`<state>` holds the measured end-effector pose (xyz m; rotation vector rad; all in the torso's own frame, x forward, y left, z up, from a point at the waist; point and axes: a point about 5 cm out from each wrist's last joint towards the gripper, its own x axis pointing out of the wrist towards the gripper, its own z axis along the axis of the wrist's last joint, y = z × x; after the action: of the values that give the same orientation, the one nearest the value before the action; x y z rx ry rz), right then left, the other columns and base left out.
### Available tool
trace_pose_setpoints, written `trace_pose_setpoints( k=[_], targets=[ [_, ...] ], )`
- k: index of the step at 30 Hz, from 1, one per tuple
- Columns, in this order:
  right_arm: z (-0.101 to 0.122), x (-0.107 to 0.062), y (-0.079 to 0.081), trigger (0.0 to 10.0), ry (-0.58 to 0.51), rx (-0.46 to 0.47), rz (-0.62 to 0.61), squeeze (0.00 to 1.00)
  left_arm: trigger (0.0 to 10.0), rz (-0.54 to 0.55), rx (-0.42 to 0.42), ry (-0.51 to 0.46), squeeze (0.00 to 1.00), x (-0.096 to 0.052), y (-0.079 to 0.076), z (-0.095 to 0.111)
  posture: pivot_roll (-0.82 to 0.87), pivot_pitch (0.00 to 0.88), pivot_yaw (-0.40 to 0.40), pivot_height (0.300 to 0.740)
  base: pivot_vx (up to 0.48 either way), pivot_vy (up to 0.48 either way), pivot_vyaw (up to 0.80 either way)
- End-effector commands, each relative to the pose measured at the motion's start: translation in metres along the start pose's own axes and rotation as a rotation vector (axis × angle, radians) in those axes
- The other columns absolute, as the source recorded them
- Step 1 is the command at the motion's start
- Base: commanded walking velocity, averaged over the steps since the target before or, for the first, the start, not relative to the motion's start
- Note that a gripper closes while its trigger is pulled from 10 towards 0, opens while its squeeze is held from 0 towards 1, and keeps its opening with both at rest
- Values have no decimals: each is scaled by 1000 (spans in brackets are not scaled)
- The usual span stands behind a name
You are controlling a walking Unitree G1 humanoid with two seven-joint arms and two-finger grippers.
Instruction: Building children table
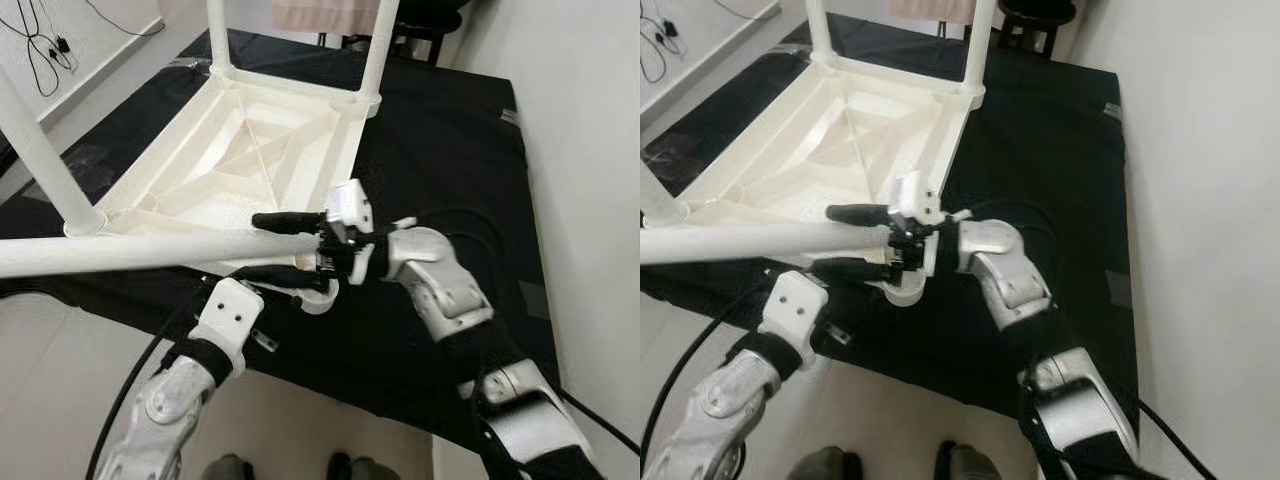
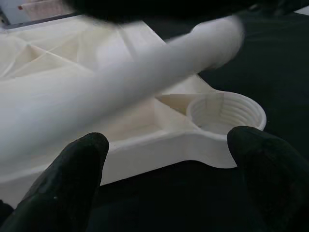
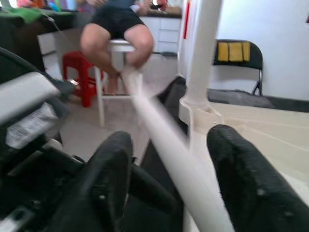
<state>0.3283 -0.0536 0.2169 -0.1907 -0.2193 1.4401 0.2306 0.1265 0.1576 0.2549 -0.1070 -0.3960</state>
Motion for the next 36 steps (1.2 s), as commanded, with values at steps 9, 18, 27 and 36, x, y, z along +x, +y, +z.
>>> trace_pose_setpoints(
  k=[9, 18, 27, 36],
  targets=[
    [-5, 0, 1, 0, 34, -43, -128, 0, 10000, 34, 38, 16, 0, -3, 8, 6, 146, 246, -125, 740, 0, 0, 0],
    [-17, -10, -9, 863, 57, -16, -400, 0, 10000, 307, 153, -64, 0, 4, 80, 43, 128, 235, -103, 740, 0, 0, 0],
    [-11, -9, -17, 10000, 0, 29, -521, 0, 10000, 326, 92, 22, 0, 5, 69, 22, 126, 235, -112, 740, 0, 0, 0],
    [-26, -14, -13, 10000, 94, -1, -590, 0, 10000, 327, 51, 65, 0, 9, 67, 11, 117, 223, -100, 740, 0, 0, 0]
  ],
)
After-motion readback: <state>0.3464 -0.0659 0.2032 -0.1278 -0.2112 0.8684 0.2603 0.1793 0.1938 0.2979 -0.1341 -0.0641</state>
